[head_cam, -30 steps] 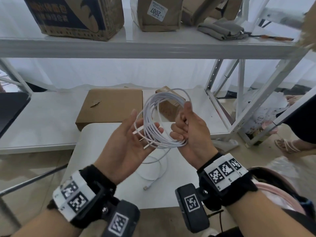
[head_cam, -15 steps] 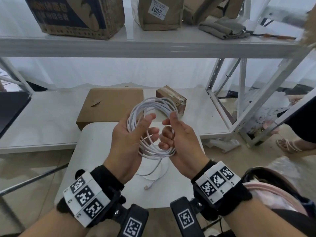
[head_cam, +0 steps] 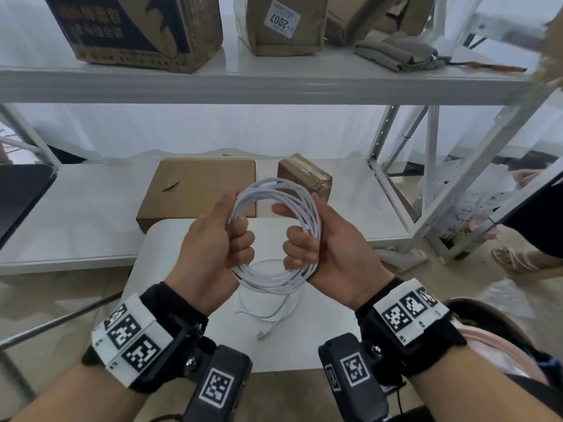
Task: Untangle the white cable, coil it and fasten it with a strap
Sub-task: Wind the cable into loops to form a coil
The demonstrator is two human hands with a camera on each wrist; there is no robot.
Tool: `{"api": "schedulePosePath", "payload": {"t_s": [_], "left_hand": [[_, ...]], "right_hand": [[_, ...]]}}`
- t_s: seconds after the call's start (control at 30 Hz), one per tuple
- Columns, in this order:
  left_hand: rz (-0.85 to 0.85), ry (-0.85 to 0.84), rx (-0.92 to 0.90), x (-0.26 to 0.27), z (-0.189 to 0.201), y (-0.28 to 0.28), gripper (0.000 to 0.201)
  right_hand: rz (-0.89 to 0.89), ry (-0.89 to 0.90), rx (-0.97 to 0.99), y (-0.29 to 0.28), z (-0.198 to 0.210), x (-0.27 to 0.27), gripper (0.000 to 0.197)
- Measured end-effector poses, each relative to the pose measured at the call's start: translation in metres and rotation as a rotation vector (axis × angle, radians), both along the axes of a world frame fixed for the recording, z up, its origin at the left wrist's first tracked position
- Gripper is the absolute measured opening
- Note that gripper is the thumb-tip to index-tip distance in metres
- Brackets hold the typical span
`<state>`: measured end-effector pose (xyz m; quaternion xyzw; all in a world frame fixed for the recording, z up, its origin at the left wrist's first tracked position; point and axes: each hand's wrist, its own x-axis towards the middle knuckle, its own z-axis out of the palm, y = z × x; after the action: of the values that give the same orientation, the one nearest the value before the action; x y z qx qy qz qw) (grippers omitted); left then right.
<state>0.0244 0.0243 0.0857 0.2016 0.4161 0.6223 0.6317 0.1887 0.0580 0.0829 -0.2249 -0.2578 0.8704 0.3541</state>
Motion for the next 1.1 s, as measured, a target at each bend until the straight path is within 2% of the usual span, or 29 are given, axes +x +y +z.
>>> {"api": "schedulePosePath", "payload": {"t_s": [0.1,0.17,0.27,0.33,0.47,0.57,0.77,0.87,1.0,1.03,1.1], "left_hand": [[-0.009,0.028,0.017,0.000,0.002,-0.001,0.026],[-0.012,0.085,0.023,0.001,0.001,-0.002,0.023],[-0.036,0.213,0.022,0.002,0.000,-0.001,0.018],[-0.053,0.271,0.028,0.002,0.000,-0.001,0.022],[-0.072,0.283,0.059,0.001,0.001,-0.001,0.025],[-0.085,0.350,0.077,0.001,0.002,-0.002,0.030],[-0.141,0.513,0.086,0.006,0.002,-0.002,0.028],[-0.177,0.448,0.068,0.001,0.003,0.000,0.029],[-0.199,0.089,0.076,-0.011,0.008,0.003,0.032],[-0.196,0.074,0.101,-0.012,0.008,0.003,0.032],[-0.170,0.163,0.139,-0.011,0.007,0.001,0.034]], "right_hand": [[-0.024,-0.023,0.013,0.002,0.003,0.005,0.040],[-0.006,-0.053,0.035,0.003,0.006,0.007,0.040],[0.083,-0.108,0.062,0.004,0.006,0.009,0.055],[0.096,-0.143,0.061,0.005,0.003,0.009,0.063],[-0.014,-0.191,0.065,0.005,0.001,0.010,0.041],[-0.030,-0.227,0.089,0.008,0.003,0.012,0.036],[0.152,-0.302,0.087,0.006,0.004,0.014,0.063],[0.105,-0.302,0.082,0.003,0.003,0.008,0.055],[-0.048,-0.231,0.060,0.001,0.005,0.001,0.047],[-0.073,-0.199,0.046,0.001,0.006,0.001,0.047],[-0.110,-0.135,0.014,0.003,0.006,0.001,0.047]]}}
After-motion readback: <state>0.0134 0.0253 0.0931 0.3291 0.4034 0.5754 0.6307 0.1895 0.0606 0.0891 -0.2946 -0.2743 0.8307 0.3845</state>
